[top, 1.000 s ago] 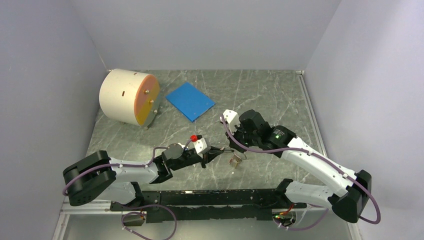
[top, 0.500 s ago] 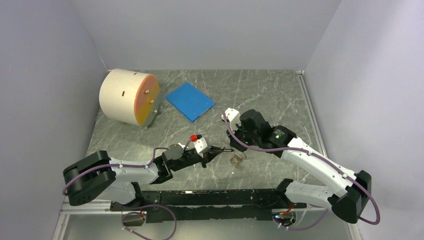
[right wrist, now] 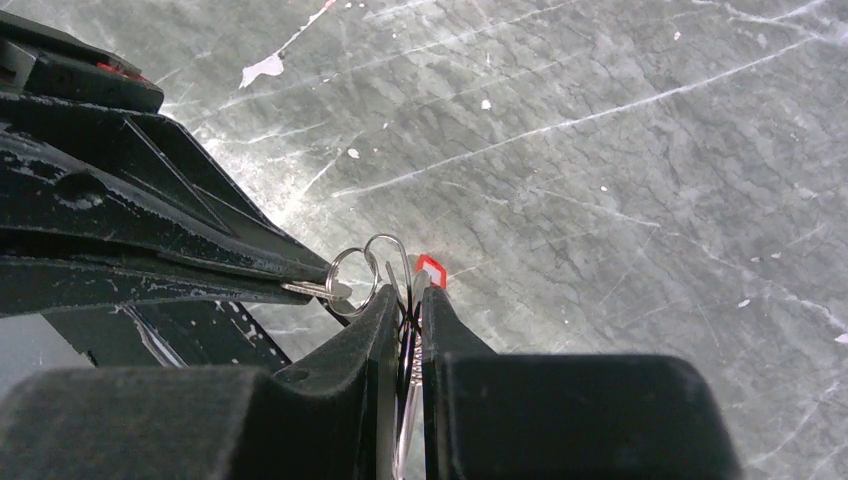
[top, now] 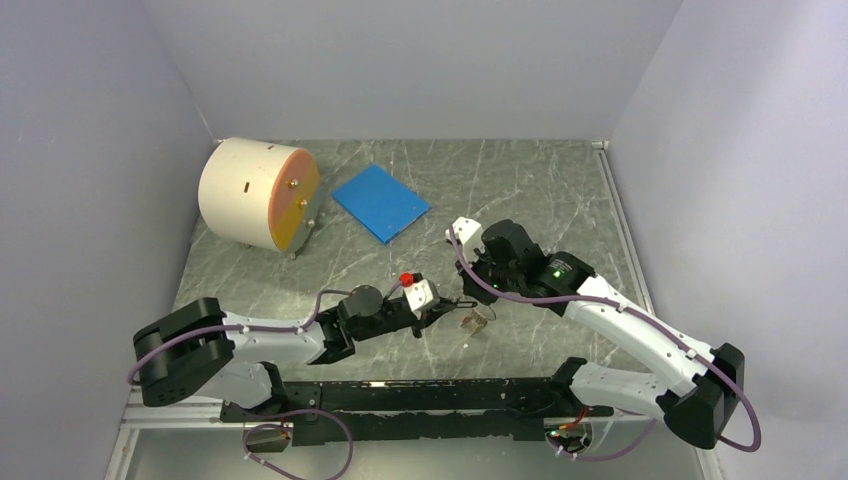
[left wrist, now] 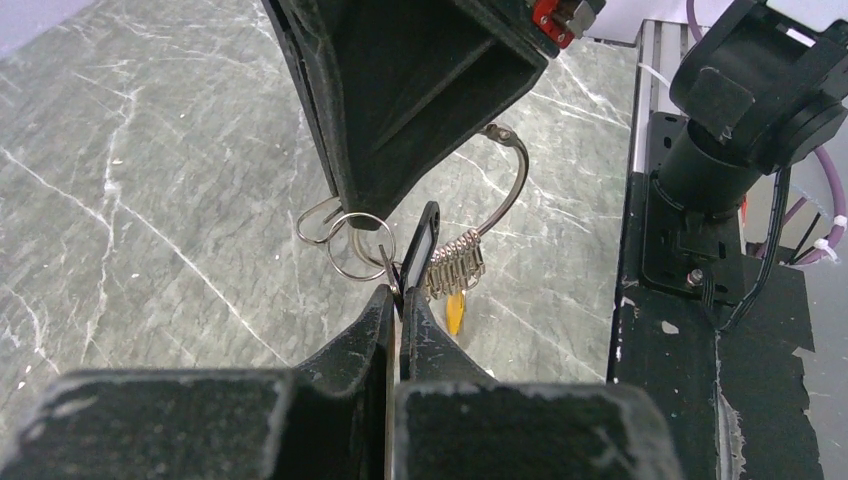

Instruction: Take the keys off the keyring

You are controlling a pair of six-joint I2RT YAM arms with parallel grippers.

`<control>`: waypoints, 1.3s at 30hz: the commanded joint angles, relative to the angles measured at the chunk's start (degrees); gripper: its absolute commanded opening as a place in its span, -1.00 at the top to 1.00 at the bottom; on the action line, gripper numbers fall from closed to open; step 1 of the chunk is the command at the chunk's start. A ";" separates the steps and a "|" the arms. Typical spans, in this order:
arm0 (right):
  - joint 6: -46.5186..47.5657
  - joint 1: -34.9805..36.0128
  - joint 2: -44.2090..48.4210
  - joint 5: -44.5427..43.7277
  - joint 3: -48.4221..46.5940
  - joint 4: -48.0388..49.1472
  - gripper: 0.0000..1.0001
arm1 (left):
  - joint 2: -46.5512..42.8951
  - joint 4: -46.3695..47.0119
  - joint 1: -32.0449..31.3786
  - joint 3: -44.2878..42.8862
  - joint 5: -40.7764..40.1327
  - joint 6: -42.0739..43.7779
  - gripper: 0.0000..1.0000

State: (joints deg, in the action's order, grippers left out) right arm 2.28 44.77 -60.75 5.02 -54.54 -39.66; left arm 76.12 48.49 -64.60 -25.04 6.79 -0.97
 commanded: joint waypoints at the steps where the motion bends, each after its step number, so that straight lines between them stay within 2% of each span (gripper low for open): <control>1: -0.33 -2.31 1.55 -7.40 -1.00 12.05 1.00 | 1.75 -4.41 -3.69 -1.09 11.32 2.22 0.95; 14: -0.70 -3.07 6.83 -7.46 3.91 20.28 1.00 | 4.01 -1.81 -3.69 -1.76 16.68 1.32 0.95; 18: -0.67 -3.91 9.37 -6.84 6.89 23.88 1.00 | 3.16 1.91 -3.65 0.11 17.67 -1.76 0.95; 21: -0.22 -5.72 11.87 -5.30 10.71 27.47 1.00 | 1.86 4.95 -2.40 1.89 19.64 -2.83 0.95; 24: -0.78 -9.17 14.19 -0.11 13.33 30.57 1.00 | 0.80 7.09 0.15 3.60 23.84 -5.38 0.95; 29: -1.50 -11.89 15.16 4.46 14.48 33.98 1.00 | 1.94 5.14 0.61 1.79 27.58 -5.80 0.95; 39: -5.44 -14.11 17.93 8.67 17.11 41.13 1.00 | 5.75 7.01 0.89 0.59 27.94 -8.94 0.95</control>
State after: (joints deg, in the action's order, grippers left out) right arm -1.48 33.63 -44.88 17.93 -36.18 -16.12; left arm 80.79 55.94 -61.89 -24.73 23.59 -5.96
